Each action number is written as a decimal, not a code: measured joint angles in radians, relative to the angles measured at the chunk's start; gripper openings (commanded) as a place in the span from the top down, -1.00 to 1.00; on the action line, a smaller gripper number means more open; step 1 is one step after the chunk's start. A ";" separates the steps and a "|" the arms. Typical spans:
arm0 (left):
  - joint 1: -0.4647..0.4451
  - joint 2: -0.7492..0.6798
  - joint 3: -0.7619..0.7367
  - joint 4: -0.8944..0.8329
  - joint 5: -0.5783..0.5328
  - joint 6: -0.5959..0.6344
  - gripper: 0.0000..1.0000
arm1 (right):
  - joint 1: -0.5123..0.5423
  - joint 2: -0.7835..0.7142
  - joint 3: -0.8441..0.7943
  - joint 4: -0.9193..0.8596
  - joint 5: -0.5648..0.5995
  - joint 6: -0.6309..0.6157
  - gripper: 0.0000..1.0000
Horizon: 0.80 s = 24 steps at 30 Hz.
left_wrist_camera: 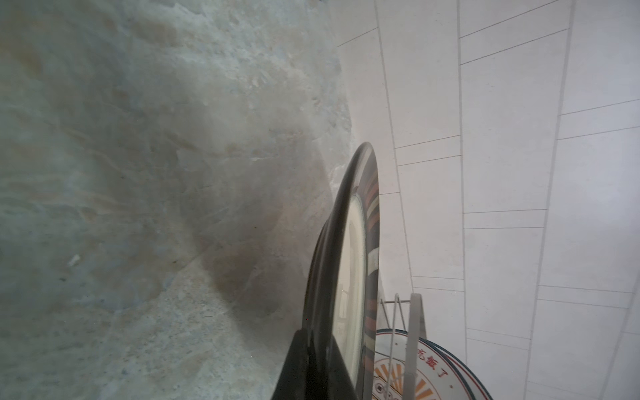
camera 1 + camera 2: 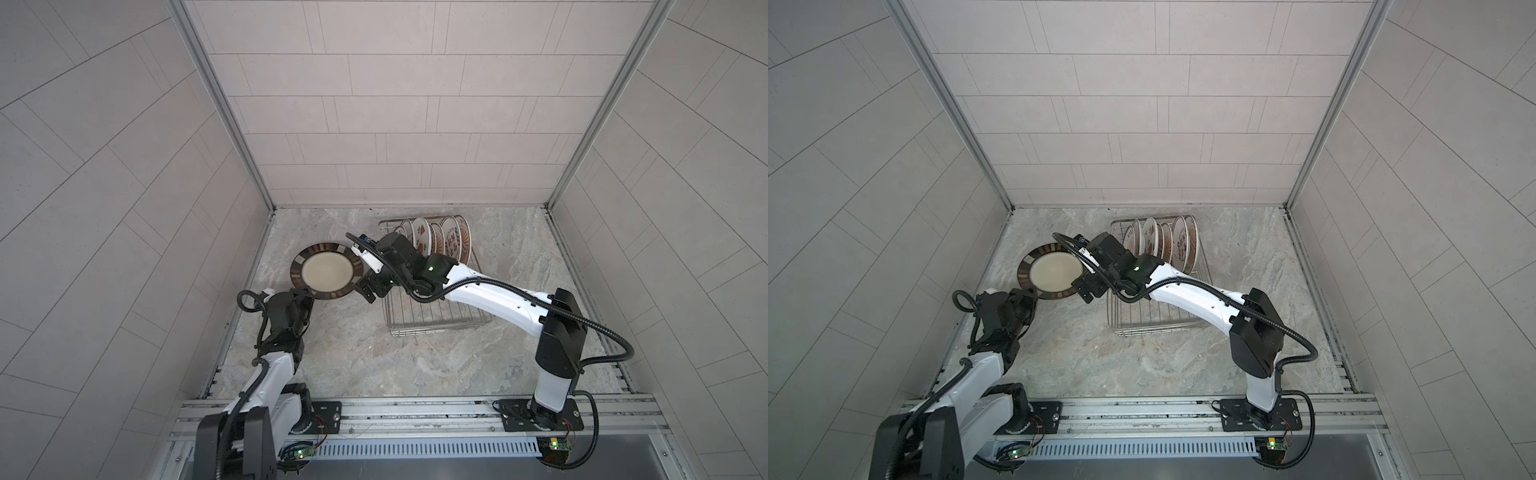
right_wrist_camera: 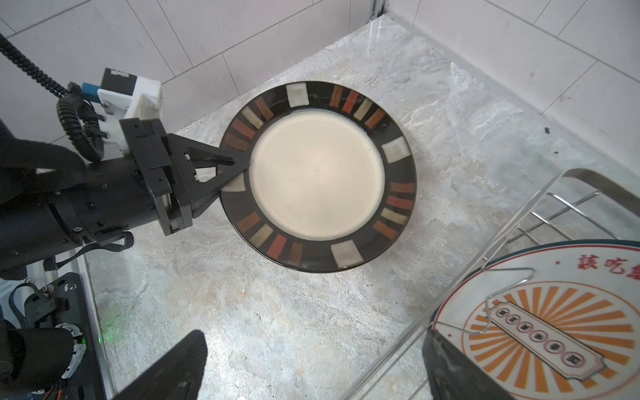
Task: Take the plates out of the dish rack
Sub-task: 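Carry the dark plate away with the left gripper while the right releases it, then lower the dark plate flat onto the table beside the rack and open the left gripper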
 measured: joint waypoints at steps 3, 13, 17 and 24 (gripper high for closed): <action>0.001 0.042 0.000 0.001 -0.030 0.014 1.00 | 0.003 0.041 0.028 -0.010 -0.010 0.000 -0.95; 0.021 0.230 0.001 0.143 -0.082 0.016 1.00 | 0.009 0.170 0.145 -0.042 -0.049 0.000 -0.94; 0.021 0.280 0.006 0.198 -0.109 0.017 1.00 | 0.009 0.202 0.176 -0.057 -0.055 0.000 -0.94; 0.022 0.406 0.038 0.316 -0.177 0.017 1.00 | 0.009 0.279 0.286 -0.096 -0.055 -0.006 -0.95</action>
